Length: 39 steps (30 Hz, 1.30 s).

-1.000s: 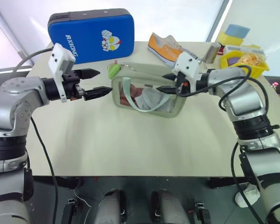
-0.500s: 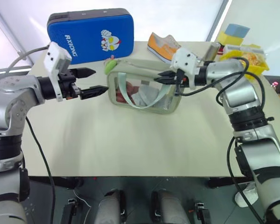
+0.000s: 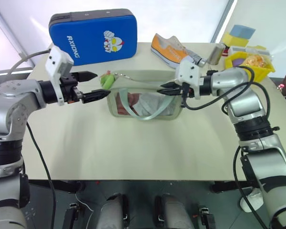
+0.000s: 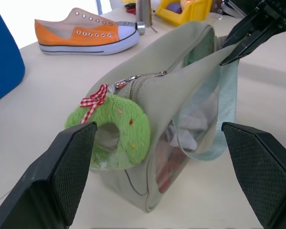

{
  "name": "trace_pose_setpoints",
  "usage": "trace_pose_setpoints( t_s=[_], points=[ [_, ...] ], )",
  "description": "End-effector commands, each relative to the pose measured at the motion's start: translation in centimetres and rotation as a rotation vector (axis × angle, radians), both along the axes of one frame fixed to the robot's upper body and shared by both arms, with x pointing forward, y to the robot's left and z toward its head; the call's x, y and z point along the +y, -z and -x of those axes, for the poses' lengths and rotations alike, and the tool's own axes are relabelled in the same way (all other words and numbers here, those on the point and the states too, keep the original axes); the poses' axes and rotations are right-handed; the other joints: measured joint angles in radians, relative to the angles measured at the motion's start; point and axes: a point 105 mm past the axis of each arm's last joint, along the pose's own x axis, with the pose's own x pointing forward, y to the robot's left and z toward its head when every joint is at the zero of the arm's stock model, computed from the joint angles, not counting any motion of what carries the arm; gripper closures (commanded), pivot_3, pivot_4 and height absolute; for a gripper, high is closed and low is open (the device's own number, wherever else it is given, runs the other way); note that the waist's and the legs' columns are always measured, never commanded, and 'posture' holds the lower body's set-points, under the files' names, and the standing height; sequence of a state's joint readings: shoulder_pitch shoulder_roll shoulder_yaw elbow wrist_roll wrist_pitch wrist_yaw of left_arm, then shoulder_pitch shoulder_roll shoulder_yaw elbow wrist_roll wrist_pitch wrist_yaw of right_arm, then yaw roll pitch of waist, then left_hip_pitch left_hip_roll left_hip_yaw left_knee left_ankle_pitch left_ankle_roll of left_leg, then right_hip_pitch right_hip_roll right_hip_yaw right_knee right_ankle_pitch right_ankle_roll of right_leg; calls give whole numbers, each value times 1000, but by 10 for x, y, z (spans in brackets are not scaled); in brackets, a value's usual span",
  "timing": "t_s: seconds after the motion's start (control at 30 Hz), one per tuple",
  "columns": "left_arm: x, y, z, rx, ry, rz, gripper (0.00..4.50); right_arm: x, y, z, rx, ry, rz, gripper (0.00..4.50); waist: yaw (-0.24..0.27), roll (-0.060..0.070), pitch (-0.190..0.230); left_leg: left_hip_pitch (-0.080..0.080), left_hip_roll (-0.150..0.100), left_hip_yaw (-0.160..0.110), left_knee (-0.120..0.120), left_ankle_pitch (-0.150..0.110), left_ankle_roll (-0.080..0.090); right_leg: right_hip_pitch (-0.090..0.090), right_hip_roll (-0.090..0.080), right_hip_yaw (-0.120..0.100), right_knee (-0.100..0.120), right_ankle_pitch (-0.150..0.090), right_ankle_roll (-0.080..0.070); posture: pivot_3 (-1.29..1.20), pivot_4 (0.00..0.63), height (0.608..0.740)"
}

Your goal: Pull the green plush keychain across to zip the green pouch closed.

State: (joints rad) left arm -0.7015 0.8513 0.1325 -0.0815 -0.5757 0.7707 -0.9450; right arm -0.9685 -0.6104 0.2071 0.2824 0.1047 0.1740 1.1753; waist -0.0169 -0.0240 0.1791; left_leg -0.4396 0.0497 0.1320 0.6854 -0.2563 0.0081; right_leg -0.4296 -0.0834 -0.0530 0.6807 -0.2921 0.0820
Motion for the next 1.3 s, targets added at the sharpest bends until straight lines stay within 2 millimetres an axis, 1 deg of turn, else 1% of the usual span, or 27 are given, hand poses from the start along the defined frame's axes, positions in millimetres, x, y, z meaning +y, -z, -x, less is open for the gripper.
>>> trace_pose_setpoints(
  t_s=[0.03,0.13,0.27,0.47,0.53,0.57,0.6,0.63,0.7,0.77,0.83,0.9,1.0,1.03,1.13,1.2,1.3],
  points=[
    [-3,-13,0,-61,10,-3,0,-4,-28,11,-51,-15,-49,4474,3,0,0,0,0,0,0,0,0,0,0,0,0,0,0,0,150,740],
    [-7,-11,-1,-60,25,-2,0,-4,-30,15,-44,-21,-50,4474,3,0,0,0,0,0,0,0,0,0,0,0,0,0,0,0,150,740],
    [-8,-11,-2,-60,29,0,0,-4,-29,19,-29,-26,-47,4474,3,0,0,0,0,0,0,0,0,0,0,0,0,0,0,0,150,740],
    [-10,-10,-1,-58,36,-1,0,-3,-17,21,-3,-21,-34,4474,2,0,0,0,0,0,0,0,0,0,0,0,0,0,0,0,150,740],
    [-10,-10,-1,-58,37,-2,0,-4,-13,20,7,-7,-29,3714,2,0,0,0,0,0,0,0,0,0,0,0,0,0,0,0,150,740],
    [-10,-10,-1,-57,37,-2,0,-5,-12,19,-1,5,-22,3423,2,0,0,0,0,0,0,0,0,0,0,0,0,0,0,0,150,740],
    [-9,-10,-1,-56,34,-4,0,-5,-14,19,-8,13,-20,2911,2,0,0,0,0,0,0,0,0,0,0,0,0,0,0,0,150,740],
    [-6,-10,-2,-53,25,-3,0,-3,-17,20,-16,18,-23,2309,2,0,0,0,0,0,0,0,0,0,0,0,0,0,0,0,150,740],
    [-2,-9,-2,-48,6,-1,0,-5,-22,25,-27,25,-23,1352,3,0,0,0,0,0,0,0,0,0,0,0,0,0,0,0,150,740],
    [4,-7,-3,-44,-19,-1,0,-11,-23,28,-40,42,-8,1352,3,0,0,0,0,0,0,0,0,0,0,0,0,0,0,0,150,740],
    [12,-5,-3,-40,-47,-2,0,-22,-24,33,-53,71,27,1352,6,0,0,0,0,0,0,0,0,0,0,0,0,0,0,0,150,740],
    [19,-6,-3,-39,-75,-2,0,-32,-30,36,-43,107,20,1352,5,0,0,0,0,0,0,0,0,0,0,0,0,0,0,0,150,740],
    [28,-7,-6,-35,-115,22,0,-43,-26,42,-14,137,43,1352,5,0,0,0,0,0,0,0,0,0,0,0,0,0,0,0,150,740],
    [29,-6,-7,-33,-124,30,0,-45,-23,42,-5,147,46,1352,5,0,0,0,0,0,0,0,0,0,0,0,0,0,0,0,150,740],
    [23,-1,-7,-28,-111,35,0,-49,-17,35,-6,183,41,1352,3,-1,-1,1,0,0,0,0,0,1,0,0,0,0,0,0,150,740],
    [19,-2,-6,-27,-99,40,0,-50,-13,33,1,191,38,1352,3,-1,0,1,0,0,0,0,0,1,0,0,0,0,0,0,150,740],
    [19,-4,-7,-28,-99,48,0,-50,-12,32,11,190,27,1352,3,-1,0,1,0,0,0,0,0,1,0,0,0,0,0,0,150,740]
  ],
)
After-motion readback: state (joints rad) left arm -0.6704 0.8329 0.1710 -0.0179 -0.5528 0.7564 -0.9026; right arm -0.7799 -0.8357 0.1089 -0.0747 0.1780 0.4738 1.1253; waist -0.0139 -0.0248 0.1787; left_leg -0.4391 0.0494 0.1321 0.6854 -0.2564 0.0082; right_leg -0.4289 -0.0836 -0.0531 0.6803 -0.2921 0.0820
